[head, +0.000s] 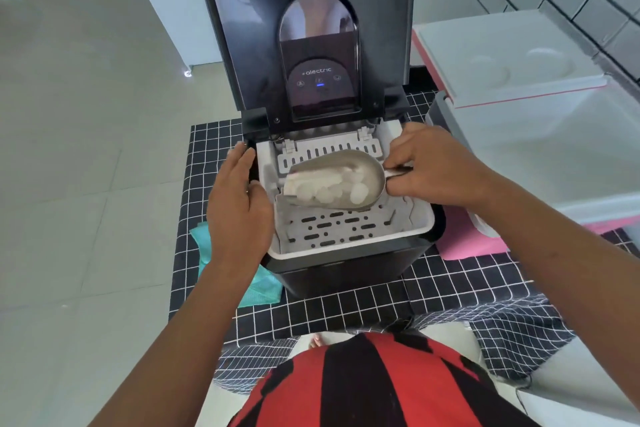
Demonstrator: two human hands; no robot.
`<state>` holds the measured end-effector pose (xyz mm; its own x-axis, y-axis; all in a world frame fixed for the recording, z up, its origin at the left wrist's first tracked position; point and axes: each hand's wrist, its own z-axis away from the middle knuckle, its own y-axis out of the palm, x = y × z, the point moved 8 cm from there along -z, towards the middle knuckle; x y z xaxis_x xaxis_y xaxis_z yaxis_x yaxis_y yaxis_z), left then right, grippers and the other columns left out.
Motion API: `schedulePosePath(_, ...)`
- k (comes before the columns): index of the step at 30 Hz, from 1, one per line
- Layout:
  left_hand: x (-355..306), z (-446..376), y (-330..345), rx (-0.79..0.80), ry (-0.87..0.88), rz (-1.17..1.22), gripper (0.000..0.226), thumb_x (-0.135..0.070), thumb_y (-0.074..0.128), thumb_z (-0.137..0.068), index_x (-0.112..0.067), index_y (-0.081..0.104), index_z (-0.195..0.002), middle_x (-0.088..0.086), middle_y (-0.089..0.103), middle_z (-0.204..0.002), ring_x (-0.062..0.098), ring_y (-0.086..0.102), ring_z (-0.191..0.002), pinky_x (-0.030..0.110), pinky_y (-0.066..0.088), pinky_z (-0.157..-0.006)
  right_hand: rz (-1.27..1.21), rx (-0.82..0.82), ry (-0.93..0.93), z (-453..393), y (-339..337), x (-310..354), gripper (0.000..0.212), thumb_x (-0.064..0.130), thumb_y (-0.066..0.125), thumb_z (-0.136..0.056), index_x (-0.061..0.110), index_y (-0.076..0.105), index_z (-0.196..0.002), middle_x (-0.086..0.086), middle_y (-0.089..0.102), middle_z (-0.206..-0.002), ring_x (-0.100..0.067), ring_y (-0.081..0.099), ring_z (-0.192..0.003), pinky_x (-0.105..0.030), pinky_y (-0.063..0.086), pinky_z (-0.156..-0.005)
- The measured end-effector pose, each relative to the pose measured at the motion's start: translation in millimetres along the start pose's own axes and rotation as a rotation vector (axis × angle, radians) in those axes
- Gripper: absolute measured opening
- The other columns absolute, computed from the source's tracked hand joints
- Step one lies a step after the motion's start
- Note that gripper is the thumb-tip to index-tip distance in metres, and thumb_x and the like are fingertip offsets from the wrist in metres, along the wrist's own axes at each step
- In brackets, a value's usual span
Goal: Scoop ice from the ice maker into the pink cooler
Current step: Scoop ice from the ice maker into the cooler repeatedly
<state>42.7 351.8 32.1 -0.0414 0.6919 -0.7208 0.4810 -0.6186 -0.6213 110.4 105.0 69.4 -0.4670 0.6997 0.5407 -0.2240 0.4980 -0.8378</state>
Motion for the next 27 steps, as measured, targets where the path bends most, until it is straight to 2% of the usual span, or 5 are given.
schedulePosePath(4,-15,1,-4,-0.010,0.019,-0.065,0.046,-0.006,0.048,-0.091,-0.014,0.055,-0.136,-0.002,0.048,-0.146,0.014,0.042,-0.136,0.030,0.035,-0.110,0.031,0.004,-0.015,8,-22,-21,0.013,0.026,0.063,-0.058,0.026,0.059,-0.045,0.002,0.049,-0.049,-0.012,0.044,-0.064,-0.018,0.029,-0.059)
schedulePosePath(8,-47,9,3,-0.034,-0.013,-0.101,0.044,-0.014,0.050,-0.089,-0.011,0.059,-0.132,0.000,0.049,-0.146,0.016,0.042,-0.135,0.030,0.032,-0.112,0.136,0.018,-0.017,25,-50,-57,0.039,0.021,0.070,-0.060,0.022,0.036,-0.042,-0.004,0.041,-0.048,-0.019,0.041,-0.058,-0.034,0.032,-0.053)
schedulePosePath(13,-116,15,56,0.031,0.041,-0.051,0.040,-0.013,0.053,-0.092,-0.016,0.059,-0.131,-0.005,0.048,-0.145,0.008,0.041,-0.134,0.033,0.034,-0.112,0.145,0.012,0.100,58,-88,-128,0.029,0.014,0.073,-0.064,-0.004,0.051,-0.057,-0.014,0.050,-0.057,-0.026,0.048,-0.071,-0.043,0.043,-0.064)
schedulePosePath(17,-184,22,120,0.091,0.188,-0.042,0.039,-0.009,0.053,-0.092,-0.014,0.061,-0.130,-0.003,0.051,-0.143,0.004,0.043,-0.129,0.008,0.023,-0.108,0.149,-0.037,0.238,89,-126,-185,0.029,0.019,0.074,-0.063,0.006,0.050,-0.052,-0.007,0.050,-0.055,-0.026,0.053,-0.066,-0.040,0.044,-0.061)
schedulePosePath(27,-211,53,279,0.408,-0.054,-0.268,0.070,-0.010,0.045,-0.090,0.003,0.013,-0.150,0.017,0.007,-0.160,0.032,0.005,-0.148,0.039,0.013,-0.120,0.651,0.095,0.513,129,-154,-292,0.021,0.034,0.071,-0.079,0.019,0.073,-0.093,-0.004,0.067,-0.090,-0.026,0.065,-0.083,-0.025,0.039,-0.061)
